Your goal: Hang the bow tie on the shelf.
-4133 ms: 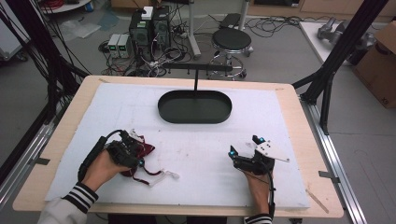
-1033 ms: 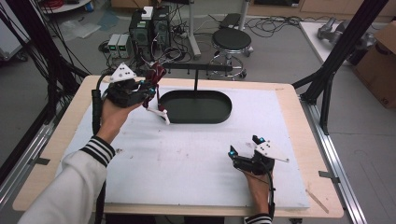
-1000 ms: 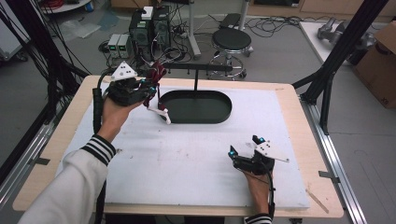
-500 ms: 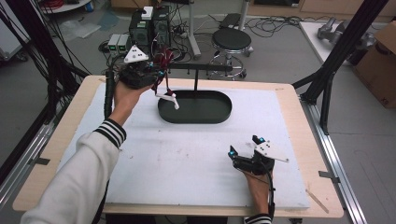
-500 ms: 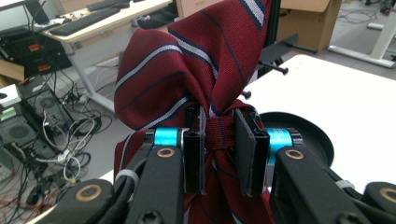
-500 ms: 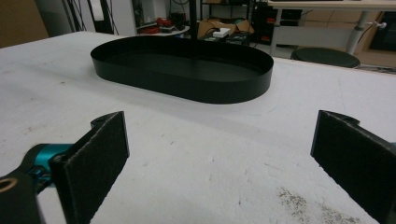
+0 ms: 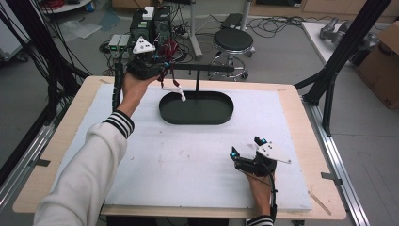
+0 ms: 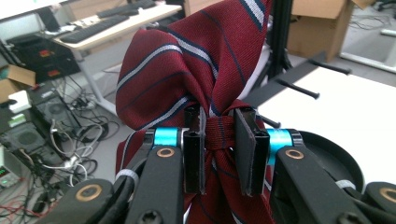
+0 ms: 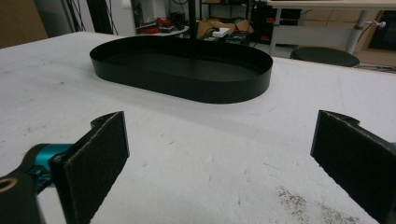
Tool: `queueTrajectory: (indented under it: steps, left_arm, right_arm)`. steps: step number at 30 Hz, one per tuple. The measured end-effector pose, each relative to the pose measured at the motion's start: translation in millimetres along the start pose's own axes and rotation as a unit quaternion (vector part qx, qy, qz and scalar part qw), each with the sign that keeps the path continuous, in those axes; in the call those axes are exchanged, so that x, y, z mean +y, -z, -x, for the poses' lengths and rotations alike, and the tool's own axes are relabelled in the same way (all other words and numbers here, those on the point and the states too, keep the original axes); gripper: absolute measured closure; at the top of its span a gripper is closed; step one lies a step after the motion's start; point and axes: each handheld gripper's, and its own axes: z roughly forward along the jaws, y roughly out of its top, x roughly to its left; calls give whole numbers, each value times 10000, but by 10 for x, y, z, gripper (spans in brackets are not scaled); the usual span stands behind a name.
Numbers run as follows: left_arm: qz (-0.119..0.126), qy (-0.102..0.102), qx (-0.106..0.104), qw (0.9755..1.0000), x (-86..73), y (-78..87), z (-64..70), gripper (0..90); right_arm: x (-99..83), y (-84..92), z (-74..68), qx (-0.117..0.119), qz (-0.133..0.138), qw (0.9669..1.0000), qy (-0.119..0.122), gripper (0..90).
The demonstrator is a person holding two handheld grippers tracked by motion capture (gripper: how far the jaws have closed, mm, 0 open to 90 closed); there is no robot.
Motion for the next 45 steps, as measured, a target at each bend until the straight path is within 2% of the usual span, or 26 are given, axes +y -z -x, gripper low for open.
queueTrajectory:
  steps: [5,9,11,13,15,20,24,38,40,44,45]
  left_arm:
    - [-6,69,155,9999,-1,-84,-28,745]
    - [-8,62,175,9998,1,-161,-26,745]
    - [16,-11,186,9998,6,-188,-35,744]
    - [47,39,229,9997,-1,-197,-63,744]
    - [-19,116,276,9996,-30,-221,-97,744]
    - [-165,113,386,9991,-94,-264,-155,744]
    - [-277,148,497,9983,-151,-281,-205,743]
    - [-391,266,529,9975,-295,-254,-206,721]
    - [-440,294,557,9970,-320,-251,-211,697]
    - [-482,335,839,9947,-391,-186,-194,572]
    - [-374,485,696,9957,-423,-134,-217,482]
  right_arm:
    - [0,-1,2,2,6,10000,11,32]
    - [0,0,1,2,2,10000,4,32]
    - [0,1,-1,-3,-5,10000,17,32]
    - [0,1,-9,-7,-16,10000,13,32]
    - [0,2,-7,-1,-18,10000,-3,32]
    - [0,1,-2,-4,-11,10000,3,32]
    - [0,1,-2,-4,-16,10000,5,32]
    - [1,0,-6,7,-25,10000,3,32]
    - [0,1,-7,2,-31,10000,-10,32]
    - [-2,3,-4,13,-10,10000,9,32]
    - [-1,3,-5,14,-13,10000,2,32]
